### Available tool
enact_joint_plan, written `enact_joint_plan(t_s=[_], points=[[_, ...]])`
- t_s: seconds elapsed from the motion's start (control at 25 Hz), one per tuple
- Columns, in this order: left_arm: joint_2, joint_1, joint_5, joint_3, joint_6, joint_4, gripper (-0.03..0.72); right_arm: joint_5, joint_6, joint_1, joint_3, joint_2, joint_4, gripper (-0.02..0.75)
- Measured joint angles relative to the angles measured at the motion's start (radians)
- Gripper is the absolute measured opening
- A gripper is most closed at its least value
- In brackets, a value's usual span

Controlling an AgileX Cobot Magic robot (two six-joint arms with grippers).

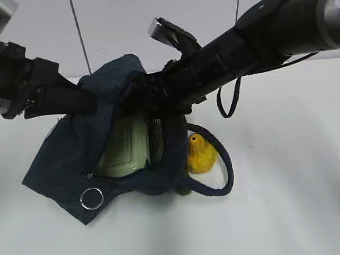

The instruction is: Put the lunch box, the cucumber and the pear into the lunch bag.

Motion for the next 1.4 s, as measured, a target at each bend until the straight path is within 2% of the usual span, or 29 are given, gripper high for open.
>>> enact_joint_plan(t_s=[0.16,0.24,0.36,0.48,0.56,0.72,0.88,1.12,1.24,1.4], points=[[0.001,0.0,0.001,0.0,0.001,0.042,0.001,0.033,0.018,0.0,-0.032,0.0,-0.094,0.543],[0.001,0.0,0.001,0.0,0.001,0.054,0.001,0.056,0.076,0.0,-0.061,0.0,-0.198,0.544],[0.001,0.013,0.001,0.0,-0.004,0.057,0.001,0.079,0.208,0.0,-0.1,-0.025,-0.416,0.545],[0.001,0.059,0.001,0.0,-0.017,0.057,0.001,0.11,0.323,0.0,-0.124,-0.072,-0.632,0.545],[0.001,0.1,0.004,0.0,-0.023,0.057,0.001,0.132,0.373,0.0,-0.131,-0.103,-0.733,0.541],[0.001,0.179,0.019,0.0,-0.034,0.084,0.001,0.191,0.445,0.0,-0.133,-0.14,-0.89,0.466],[0.001,0.196,0.019,0.0,-0.051,0.14,0.001,0.248,0.458,0.0,-0.133,-0.143,-0.953,0.407],[0.0,0.196,0.01,0.0,-0.14,0.222,0.001,0.266,0.459,0.0,-0.133,-0.14,-0.98,0.397],[0.0,0.196,0.01,0.0,-0.165,0.238,0.001,0.267,0.459,0.0,-0.133,-0.111,-0.98,0.419],[0.0,0.196,0.01,0.0,-0.174,0.247,0.001,0.268,0.461,0.0,-0.133,-0.064,-0.98,0.496]])
